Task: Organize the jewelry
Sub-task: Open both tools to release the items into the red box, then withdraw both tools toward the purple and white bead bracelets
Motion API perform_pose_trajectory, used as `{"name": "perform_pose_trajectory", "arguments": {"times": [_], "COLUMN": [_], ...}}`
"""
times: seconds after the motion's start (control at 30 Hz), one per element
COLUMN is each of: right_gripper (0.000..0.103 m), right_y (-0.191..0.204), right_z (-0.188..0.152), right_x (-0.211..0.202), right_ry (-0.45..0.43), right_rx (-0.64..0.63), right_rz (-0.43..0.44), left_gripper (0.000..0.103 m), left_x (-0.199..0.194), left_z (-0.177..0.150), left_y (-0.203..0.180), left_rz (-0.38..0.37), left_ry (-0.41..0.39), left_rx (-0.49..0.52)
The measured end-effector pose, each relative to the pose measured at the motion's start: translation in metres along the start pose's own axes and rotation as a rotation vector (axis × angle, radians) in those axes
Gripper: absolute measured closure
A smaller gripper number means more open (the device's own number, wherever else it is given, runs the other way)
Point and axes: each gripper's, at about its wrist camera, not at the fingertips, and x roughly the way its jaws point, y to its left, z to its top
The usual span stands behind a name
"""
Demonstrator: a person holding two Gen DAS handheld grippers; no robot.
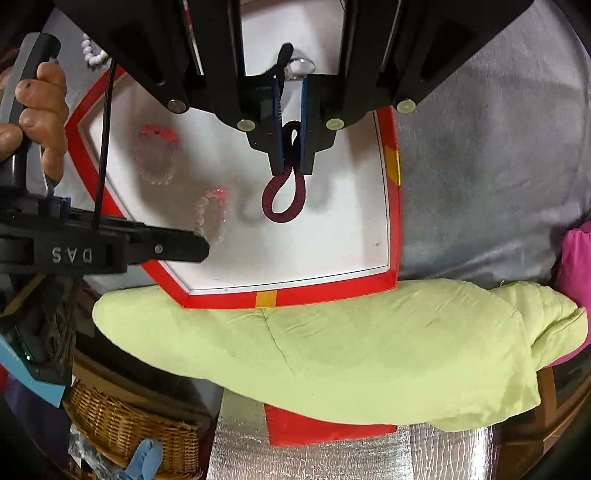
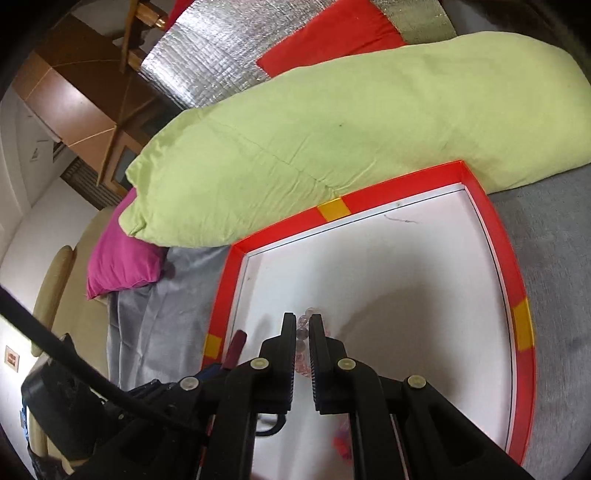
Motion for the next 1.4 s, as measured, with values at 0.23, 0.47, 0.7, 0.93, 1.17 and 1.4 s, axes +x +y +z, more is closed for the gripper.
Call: {"name": "perform_pose_trajectory", "arguments": {"times": [0.23,0.47,0.7,0.93,1.17,1.4], "right_gripper": [0.072,0.057,0.057,0.057,0.057,0.057], "right_y": [-0.015,-0.02,-0.01,0.0,0.002,0.003], "right_z": [0.004,-0.001,-0.021,-0.048,-0.081,-0.12], "right_x": [-0.015,-0.049,-0.082,-0.116,-0.154,-0.176], "right_ry": [-0.048,-0.101,-0.128,-0.145,-0.167,-0.147], "right_rx": [0.045,0.051,0.005,-0.037,-0.044,-0.069], "right_rz": [-0.06,-0.09,-0.118,-0.109,-0.09,-0.104], "left_gripper": [0.049,0.045,0.039,0.038,0.038,0.038], "left_x": [-0.008,-0.026,-0.052,-0.078,-0.1,-0.114], "left_z": [-0.002,-0.017,-0.046,-0.071,-0.101,-0.137], "left_y": [-0.003,0.012,0.019,0.009,-0.004,-0.017], "left_rz": [0.04,0.055,0.135,0.113,0.1,0.097], "left_ry": [-0.047,-0.054,-0.048,-0.047,-0.041,0.001], "left_rx": [0.003,-0.083,-0.119,-0.123,-0.114,-0.077]}}
